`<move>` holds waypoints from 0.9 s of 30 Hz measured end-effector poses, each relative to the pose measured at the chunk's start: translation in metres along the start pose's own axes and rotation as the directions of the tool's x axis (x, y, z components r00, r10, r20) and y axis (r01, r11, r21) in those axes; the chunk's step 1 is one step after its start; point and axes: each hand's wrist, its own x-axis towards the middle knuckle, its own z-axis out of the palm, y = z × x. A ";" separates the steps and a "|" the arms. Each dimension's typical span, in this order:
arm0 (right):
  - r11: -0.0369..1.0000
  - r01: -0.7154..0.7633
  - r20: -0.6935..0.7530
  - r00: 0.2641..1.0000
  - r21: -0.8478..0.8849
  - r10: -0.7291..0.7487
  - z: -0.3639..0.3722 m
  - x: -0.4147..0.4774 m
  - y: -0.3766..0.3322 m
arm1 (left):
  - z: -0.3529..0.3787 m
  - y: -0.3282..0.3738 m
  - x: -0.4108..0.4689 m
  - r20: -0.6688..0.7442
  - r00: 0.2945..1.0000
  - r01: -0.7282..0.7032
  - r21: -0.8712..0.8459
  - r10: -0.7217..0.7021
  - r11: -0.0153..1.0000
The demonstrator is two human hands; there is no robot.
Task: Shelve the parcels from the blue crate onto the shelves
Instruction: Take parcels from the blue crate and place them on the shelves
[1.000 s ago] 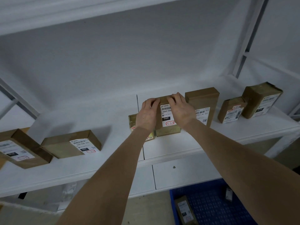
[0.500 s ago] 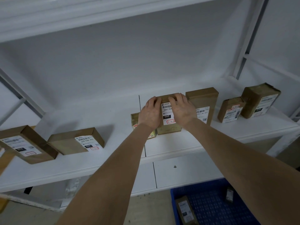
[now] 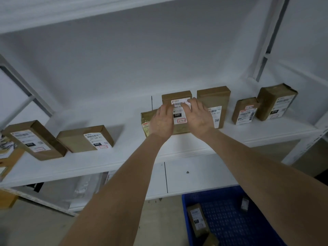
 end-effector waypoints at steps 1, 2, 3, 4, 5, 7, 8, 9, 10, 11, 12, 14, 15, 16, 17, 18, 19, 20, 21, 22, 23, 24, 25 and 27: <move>1.000 0.008 0.010 1.000 0.007 -0.008 0.001 -0.008 0.001 | 0.003 0.004 -0.007 -0.001 1.000 0.000 0.000 0.000 1.000; 1.000 0.014 0.013 1.000 0.009 -0.014 0.003 -0.016 0.002 | 0.005 0.008 -0.013 0.001 1.000 0.001 -0.004 -0.001 1.000; 1.000 0.014 0.001 1.000 0.009 -0.014 0.006 -0.024 0.004 | 0.009 0.011 -0.020 0.004 1.000 0.002 -0.007 -0.002 1.000; 1.000 0.007 -0.012 1.000 0.018 -0.007 0.010 -0.033 0.006 | 0.014 0.014 -0.027 0.008 1.000 0.003 -0.012 -0.002 1.000; 0.999 -0.003 -0.012 1.000 0.034 0.003 0.014 -0.042 0.007 | 0.018 0.017 -0.034 0.017 1.000 0.002 -0.015 -0.001 1.000; 0.998 -0.031 0.006 1.000 0.058 0.031 0.024 -0.059 0.010 | 0.028 0.023 -0.047 0.049 0.999 0.000 -0.005 0.000 1.000; 0.996 -0.051 0.025 0.998 0.068 0.049 0.027 -0.068 0.011 | 0.033 0.026 -0.051 0.066 0.998 -0.003 0.002 0.003 1.000; 0.995 -0.072 0.030 0.997 0.067 0.070 0.029 -0.075 0.013 | 0.037 0.029 -0.055 0.081 0.997 -0.008 0.006 0.007 1.000; 0.995 -0.090 0.042 0.995 0.053 0.088 0.030 -0.083 0.016 | 0.042 0.033 -0.058 0.099 0.995 -0.014 0.010 0.013 1.000; 0.994 -0.103 0.068 0.993 0.036 0.101 0.031 -0.091 0.018 | 0.048 0.037 -0.061 0.121 0.992 -0.022 0.013 0.020 1.000; 0.994 -0.108 0.094 0.990 0.030 0.105 0.032 -0.099 0.021 | 0.053 0.041 -0.064 0.147 0.989 -0.033 0.012 0.031 0.999; 0.992 -0.124 0.191 0.975 0.027 0.117 0.037 -0.117 0.027 | 0.068 0.047 -0.073 0.210 0.976 -0.050 -0.012 0.052 0.999; 0.990 -0.137 0.242 0.962 0.016 0.129 0.040 -0.127 0.028 | 0.076 0.050 -0.080 0.242 0.969 -0.052 -0.024 0.056 0.998; 0.989 -0.151 0.286 0.948 0.008 0.142 0.044 -0.137 0.030 | 0.084 0.053 -0.087 0.270 0.961 -0.054 -0.030 0.060 0.998; 0.986 -0.169 0.319 0.935 0.010 0.157 0.048 -0.148 0.031 | 0.092 0.056 -0.094 0.296 0.953 -0.055 -0.035 0.063 0.998; 0.982 -0.188 0.348 0.922 0.015 0.171 0.052 -0.158 0.034 | 0.100 0.060 -0.100 0.323 0.944 -0.056 -0.043 0.067 0.997; 0.979 -0.203 0.374 0.909 0.016 0.182 0.057 -0.168 0.037 | 0.107 0.064 -0.106 0.350 0.934 -0.054 -0.053 0.069 0.997; 0.977 -0.212 0.395 0.899 0.012 0.190 0.062 -0.177 0.041 | 0.115 0.068 -0.111 0.377 0.923 -0.048 -0.065 0.069 0.997; 0.976 -0.219 0.414 0.889 0.009 0.196 0.067 -0.184 0.047 | 0.121 0.073 -0.116 0.403 0.913 -0.040 -0.077 0.068 0.996; 0.973 -0.230 0.429 0.880 0.009 0.204 0.072 -0.191 0.052 | 0.128 0.077 -0.121 0.427 0.902 -0.030 -0.088 0.065 0.996; 0.969 -0.245 0.442 0.871 0.012 0.215 0.078 -0.197 0.058 | 0.135 0.082 -0.124 0.446 0.893 -0.021 -0.095 0.062 0.995; 0.966 -0.258 0.455 0.862 0.016 0.223 0.084 -0.202 0.063 | 0.143 0.087 -0.128 0.458 0.887 -0.012 -0.098 0.056 0.995; 0.964 -0.267 0.469 0.854 0.019 0.227 0.091 -0.208 0.070 | 0.152 0.093 -0.131 0.472 0.880 -0.003 -0.098 0.049 0.995; 0.960 -0.277 0.506 0.832 0.027 0.226 0.108 -0.220 0.084 | 0.170 0.107 -0.137 0.503 0.864 0.019 -0.090 0.029 0.996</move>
